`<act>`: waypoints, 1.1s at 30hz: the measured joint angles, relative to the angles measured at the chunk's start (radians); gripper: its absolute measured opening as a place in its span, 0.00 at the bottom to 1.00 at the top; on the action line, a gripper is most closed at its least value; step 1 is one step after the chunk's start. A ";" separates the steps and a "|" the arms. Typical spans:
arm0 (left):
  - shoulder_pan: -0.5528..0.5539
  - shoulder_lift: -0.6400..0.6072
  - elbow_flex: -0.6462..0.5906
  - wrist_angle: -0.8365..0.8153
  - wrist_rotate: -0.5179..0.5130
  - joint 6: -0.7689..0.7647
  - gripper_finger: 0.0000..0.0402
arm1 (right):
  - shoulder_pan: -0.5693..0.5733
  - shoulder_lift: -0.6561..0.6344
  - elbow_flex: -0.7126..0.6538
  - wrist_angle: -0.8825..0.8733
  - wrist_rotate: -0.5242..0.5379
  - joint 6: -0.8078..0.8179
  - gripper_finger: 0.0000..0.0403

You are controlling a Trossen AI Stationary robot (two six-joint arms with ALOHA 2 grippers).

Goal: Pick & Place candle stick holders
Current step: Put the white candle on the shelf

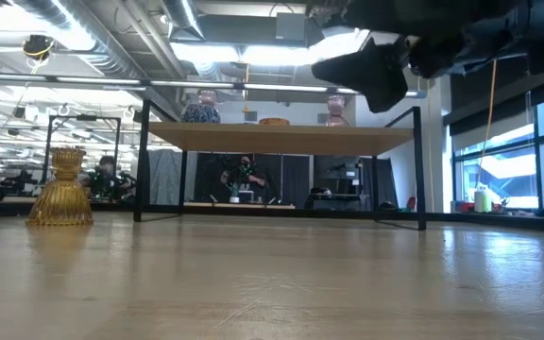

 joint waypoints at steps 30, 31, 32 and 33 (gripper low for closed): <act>0.017 0.376 0.021 0.080 0.454 -0.154 0.43 | 0.000 0.000 0.000 -0.028 0.002 0.022 0.80; 0.024 0.378 0.021 0.079 0.446 -0.137 0.43 | 0.000 0.000 0.000 -0.028 0.002 0.023 0.80; 0.031 0.378 0.021 0.078 0.437 -0.123 0.43 | 0.001 0.000 0.000 -0.028 0.002 0.024 0.80; 0.039 0.378 0.021 0.078 0.428 -0.107 0.42 | 0.001 0.000 0.000 -0.029 0.002 0.024 0.80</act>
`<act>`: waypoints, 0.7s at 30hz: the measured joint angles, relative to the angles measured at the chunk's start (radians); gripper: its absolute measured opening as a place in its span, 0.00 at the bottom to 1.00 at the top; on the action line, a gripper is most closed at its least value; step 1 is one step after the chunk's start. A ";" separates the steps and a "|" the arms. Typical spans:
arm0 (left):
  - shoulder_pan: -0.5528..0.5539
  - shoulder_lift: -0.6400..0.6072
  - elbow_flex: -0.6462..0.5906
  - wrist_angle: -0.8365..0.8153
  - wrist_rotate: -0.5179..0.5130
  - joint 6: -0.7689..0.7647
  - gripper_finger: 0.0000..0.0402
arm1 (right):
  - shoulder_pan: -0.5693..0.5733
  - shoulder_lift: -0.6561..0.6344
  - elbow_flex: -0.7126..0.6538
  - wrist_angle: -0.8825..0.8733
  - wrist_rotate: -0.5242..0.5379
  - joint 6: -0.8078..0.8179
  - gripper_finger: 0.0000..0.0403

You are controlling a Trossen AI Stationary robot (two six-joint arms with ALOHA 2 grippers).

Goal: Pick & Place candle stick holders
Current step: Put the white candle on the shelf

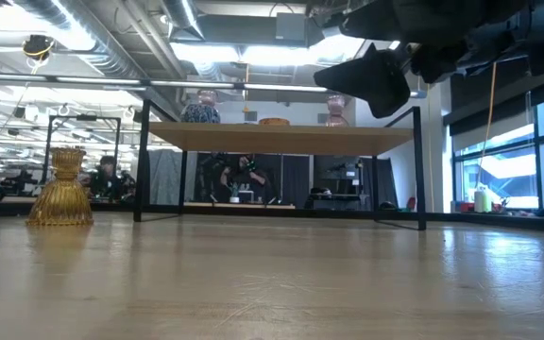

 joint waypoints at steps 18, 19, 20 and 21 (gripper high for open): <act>0.211 0.000 0.000 0.001 -0.118 0.478 0.42 | 0.001 0.000 0.000 -0.228 -0.011 0.109 0.80; 0.227 0.000 -0.003 0.014 -0.117 0.508 0.42 | 0.001 0.000 0.000 -0.237 -0.015 0.118 0.80; 0.244 0.000 -0.010 0.040 -0.105 0.543 0.42 | 0.001 0.000 0.000 -0.245 -0.024 0.129 0.80; 0.261 0.000 -0.019 0.069 -0.092 0.573 0.42 | 0.001 0.000 0.000 -0.251 -0.034 0.132 0.80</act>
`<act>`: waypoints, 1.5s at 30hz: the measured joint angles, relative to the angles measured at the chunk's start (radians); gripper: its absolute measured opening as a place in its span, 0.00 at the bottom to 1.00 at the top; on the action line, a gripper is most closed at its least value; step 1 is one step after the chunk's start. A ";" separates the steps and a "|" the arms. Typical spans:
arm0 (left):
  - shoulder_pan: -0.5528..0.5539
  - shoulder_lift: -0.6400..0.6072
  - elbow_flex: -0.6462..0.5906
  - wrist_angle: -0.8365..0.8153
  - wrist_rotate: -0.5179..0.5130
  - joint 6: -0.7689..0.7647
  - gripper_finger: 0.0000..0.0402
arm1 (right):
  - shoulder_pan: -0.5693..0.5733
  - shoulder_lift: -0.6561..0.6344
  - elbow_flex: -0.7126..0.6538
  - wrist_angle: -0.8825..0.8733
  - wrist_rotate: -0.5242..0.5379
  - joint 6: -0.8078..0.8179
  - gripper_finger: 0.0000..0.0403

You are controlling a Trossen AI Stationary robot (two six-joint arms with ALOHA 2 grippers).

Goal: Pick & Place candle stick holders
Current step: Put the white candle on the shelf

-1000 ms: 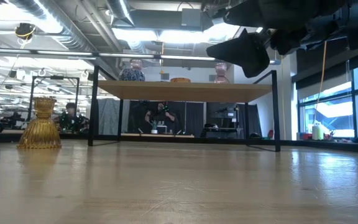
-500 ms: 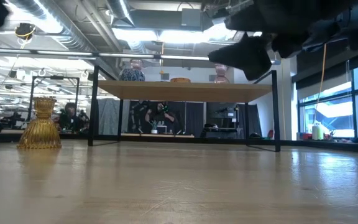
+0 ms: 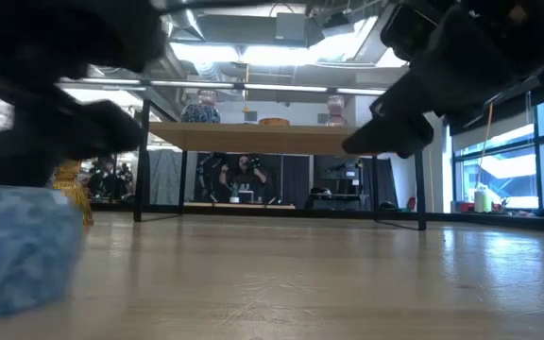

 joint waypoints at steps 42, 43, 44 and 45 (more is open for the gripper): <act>0.091 0.073 -0.009 0.274 0.157 0.461 0.21 | 0.107 0.000 0.000 -0.106 0.139 0.125 0.80; 0.105 0.073 -0.009 0.294 0.158 0.493 0.19 | 0.108 0.000 0.000 -0.118 0.138 0.134 0.80; 0.120 0.073 -0.009 0.318 0.160 0.525 0.18 | 0.109 0.000 0.000 -0.129 0.138 0.148 0.80; 0.137 0.073 -0.009 0.346 0.163 0.549 0.17 | 0.110 0.000 0.000 -0.140 0.138 0.161 0.80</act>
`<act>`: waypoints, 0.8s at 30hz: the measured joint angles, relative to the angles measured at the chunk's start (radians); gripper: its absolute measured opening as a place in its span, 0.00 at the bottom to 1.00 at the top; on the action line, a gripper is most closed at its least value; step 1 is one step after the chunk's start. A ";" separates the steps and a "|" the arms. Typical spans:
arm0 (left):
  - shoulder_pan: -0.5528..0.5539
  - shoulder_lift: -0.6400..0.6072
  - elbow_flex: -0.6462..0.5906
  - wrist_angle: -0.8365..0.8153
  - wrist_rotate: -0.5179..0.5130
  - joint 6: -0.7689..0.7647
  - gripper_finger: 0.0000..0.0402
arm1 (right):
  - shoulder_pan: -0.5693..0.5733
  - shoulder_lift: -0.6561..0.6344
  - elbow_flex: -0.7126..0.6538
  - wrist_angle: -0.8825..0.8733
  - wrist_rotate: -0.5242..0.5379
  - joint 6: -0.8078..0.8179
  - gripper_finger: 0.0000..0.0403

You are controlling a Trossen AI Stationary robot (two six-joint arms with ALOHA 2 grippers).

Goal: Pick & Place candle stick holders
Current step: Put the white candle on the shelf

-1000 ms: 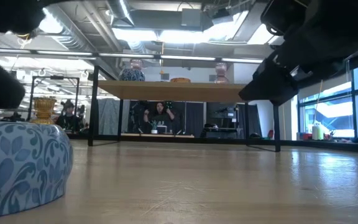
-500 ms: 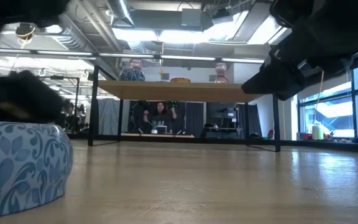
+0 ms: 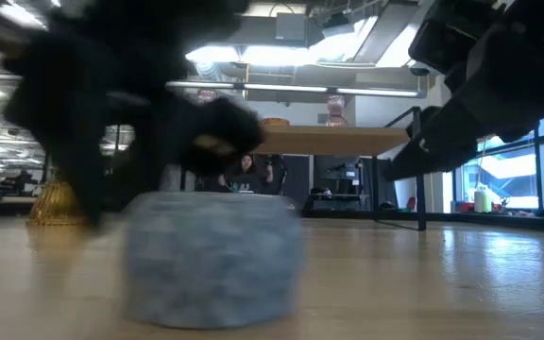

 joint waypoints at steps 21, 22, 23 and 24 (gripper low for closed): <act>-0.050 0.000 0.000 0.206 0.131 -0.204 0.01 | 0.091 0.000 0.000 0.037 0.000 0.149 0.80; -0.054 0.000 0.000 0.217 0.101 -0.206 0.00 | 0.094 0.000 0.000 0.042 0.000 0.149 0.80; -0.060 0.000 0.000 0.230 0.080 -0.211 0.00 | 0.098 0.000 0.000 0.048 0.001 0.149 0.80; -0.067 0.000 0.000 0.246 0.072 -0.215 0.00 | 0.101 0.000 0.000 0.054 0.001 0.149 0.80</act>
